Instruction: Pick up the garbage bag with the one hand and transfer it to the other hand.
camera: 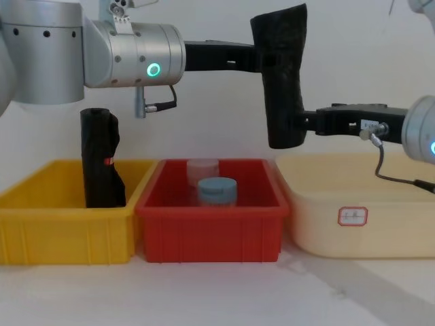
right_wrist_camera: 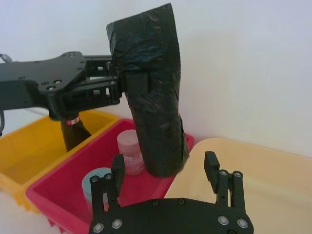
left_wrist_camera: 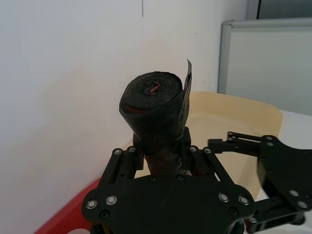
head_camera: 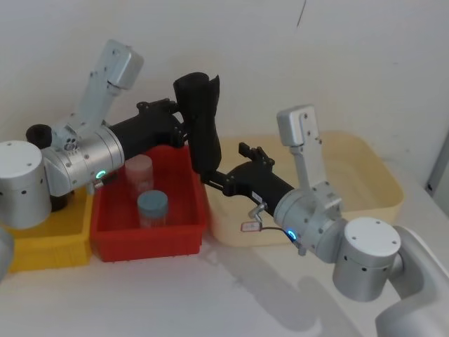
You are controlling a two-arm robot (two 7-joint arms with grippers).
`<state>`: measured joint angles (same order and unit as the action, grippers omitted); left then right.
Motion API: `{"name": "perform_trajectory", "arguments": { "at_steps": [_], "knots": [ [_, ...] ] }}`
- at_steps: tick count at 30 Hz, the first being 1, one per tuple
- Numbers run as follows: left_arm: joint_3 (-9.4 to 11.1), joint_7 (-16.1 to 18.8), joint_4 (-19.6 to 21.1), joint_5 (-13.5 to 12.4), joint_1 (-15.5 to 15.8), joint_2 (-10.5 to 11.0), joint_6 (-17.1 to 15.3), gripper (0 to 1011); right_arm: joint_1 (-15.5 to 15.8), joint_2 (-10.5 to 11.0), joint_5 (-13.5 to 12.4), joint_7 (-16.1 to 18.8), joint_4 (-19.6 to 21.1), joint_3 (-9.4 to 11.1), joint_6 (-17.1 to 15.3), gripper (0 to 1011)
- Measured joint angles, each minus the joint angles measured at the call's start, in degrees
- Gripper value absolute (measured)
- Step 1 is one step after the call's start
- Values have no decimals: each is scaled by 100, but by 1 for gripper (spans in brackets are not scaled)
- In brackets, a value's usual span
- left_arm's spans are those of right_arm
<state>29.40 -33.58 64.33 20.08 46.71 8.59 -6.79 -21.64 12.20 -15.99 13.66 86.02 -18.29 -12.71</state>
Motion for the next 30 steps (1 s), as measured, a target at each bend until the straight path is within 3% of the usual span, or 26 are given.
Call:
{"name": "perform_trajectory", "arguments": {
  "at_steps": [14, 30],
  "knots": [
    [49, -127, -119, 220, 32, -85, -98, 394, -290, -189, 232, -74, -529, -26, 403, 1000],
    [93, -243, -347, 384, 134, -172, -6, 394, -420, -345, 339, -49, -861, -47, 505, 1000]
  ]
}}
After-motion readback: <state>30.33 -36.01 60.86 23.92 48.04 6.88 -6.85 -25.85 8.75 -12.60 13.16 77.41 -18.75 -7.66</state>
